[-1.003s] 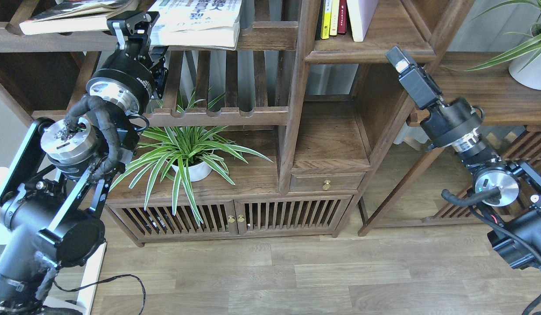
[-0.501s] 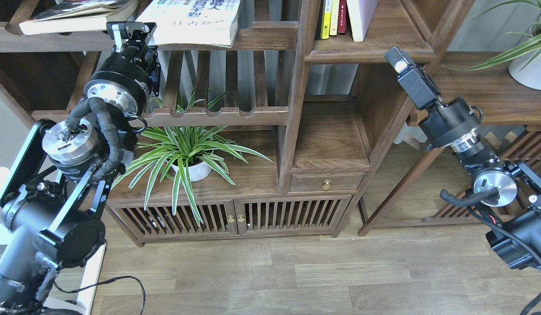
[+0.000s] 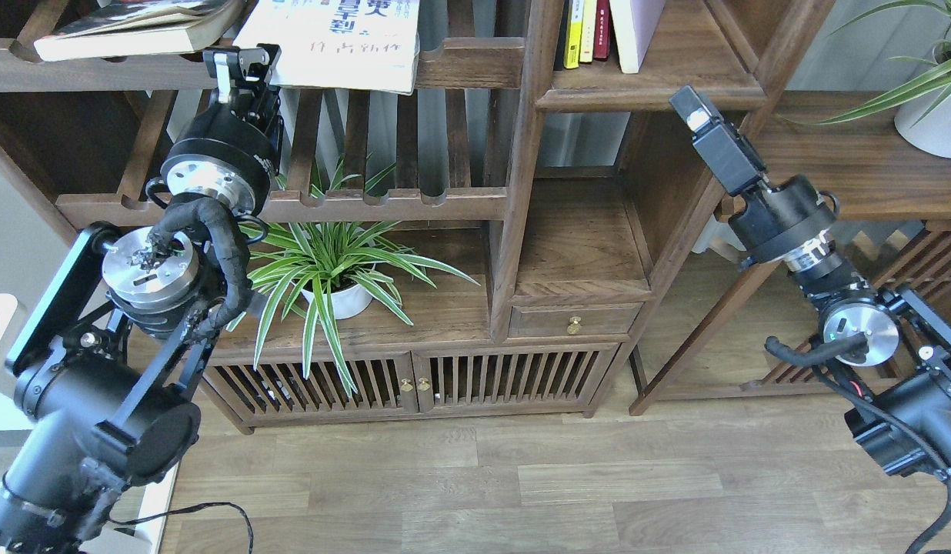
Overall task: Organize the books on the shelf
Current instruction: 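Grasp the lying white book with the left gripper and pull it out, then lower the white book with the left gripper toward the right gripper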
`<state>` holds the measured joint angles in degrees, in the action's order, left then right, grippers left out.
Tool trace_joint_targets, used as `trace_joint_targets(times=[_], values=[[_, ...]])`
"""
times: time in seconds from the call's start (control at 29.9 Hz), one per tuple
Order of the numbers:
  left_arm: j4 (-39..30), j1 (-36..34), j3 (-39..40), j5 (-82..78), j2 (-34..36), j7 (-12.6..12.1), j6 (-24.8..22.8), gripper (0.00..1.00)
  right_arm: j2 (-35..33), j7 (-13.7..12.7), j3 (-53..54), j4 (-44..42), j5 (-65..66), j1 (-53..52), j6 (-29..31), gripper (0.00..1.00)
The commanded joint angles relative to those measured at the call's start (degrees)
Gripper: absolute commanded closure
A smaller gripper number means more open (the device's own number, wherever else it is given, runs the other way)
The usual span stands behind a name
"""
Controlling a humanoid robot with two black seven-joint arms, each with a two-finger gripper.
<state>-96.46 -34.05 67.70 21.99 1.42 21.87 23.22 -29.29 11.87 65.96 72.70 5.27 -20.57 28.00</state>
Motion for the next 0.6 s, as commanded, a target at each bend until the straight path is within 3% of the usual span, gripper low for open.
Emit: trace_joint_targets(times=[0.0, 0.13, 0.33, 0.57], values=[[0.0, 0.2, -0.3, -4.3, 0.3, -0.7, -5.7, 1.00, 0.0, 0.0, 0.0, 0.0, 0.0, 0.0, 0.0, 0.20], [0.0, 2.1, -0.8, -5.3, 1.1, -0.9, -13.2, 1.00, 0.1, 0.0, 0.0, 0.0, 0.0, 0.0, 0.0, 0.20], [0.7, 9.4, -5.8, -10.0, 5.6, -1.6, -30.6, 1.00, 2.3, 0.1, 0.0, -0.7, -0.6, 0.1, 0.0, 0.20], [1.4, 13.5, -5.5, -10.6, 6.5, -1.8, -37.4, 1.00, 6.2, 0.0, -0.6, -0.7, -1.9, -0.6, 0.0, 0.20]])
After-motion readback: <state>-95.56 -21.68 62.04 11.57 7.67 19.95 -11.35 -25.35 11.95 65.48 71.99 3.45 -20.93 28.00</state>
